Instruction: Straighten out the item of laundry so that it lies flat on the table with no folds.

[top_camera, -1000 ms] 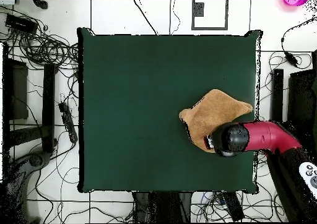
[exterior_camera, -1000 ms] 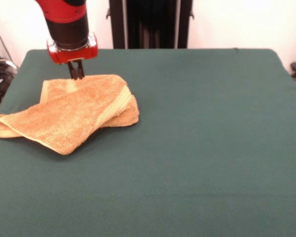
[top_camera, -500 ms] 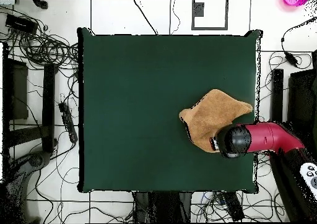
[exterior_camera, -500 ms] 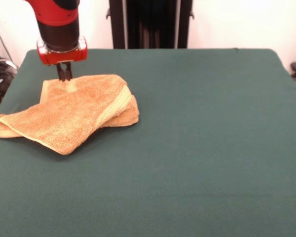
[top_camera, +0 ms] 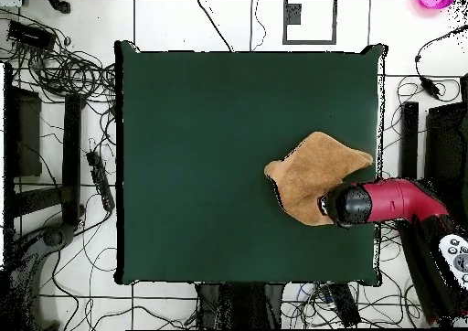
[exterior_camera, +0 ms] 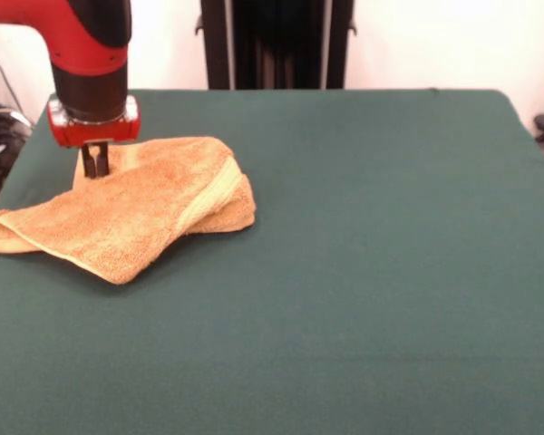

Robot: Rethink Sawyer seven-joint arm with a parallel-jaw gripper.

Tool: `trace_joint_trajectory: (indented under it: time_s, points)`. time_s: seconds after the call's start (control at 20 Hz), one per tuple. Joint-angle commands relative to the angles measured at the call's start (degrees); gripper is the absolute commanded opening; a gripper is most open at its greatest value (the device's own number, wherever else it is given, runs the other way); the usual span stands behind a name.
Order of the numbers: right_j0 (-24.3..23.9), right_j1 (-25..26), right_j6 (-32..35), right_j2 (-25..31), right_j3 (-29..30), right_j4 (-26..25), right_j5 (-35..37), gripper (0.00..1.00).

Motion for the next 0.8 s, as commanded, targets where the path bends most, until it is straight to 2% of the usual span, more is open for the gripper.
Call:
trace_joint_trajectory:
  time_s: [0.05, 0.3, 0.45, 0.6, 0.8]
  points:
    - [3.9, 8.6, -2.1, -0.5, -6.2, -3.4, -4.2, 0.00]
    - [5.4, 14.6, -2.1, -1.3, -13.2, -3.3, -1.4, 0.00]
    - [6.5, 17.4, -4.1, -1.6, -17.3, -1.9, 3.4, 0.00]
    - [7.4, 18.5, -4.6, -2.0, -19.2, -2.5, 5.8, 0.00]
    - [9.8, 18.0, -4.9, -3.6, -21.7, -4.4, 12.9, 0.00]
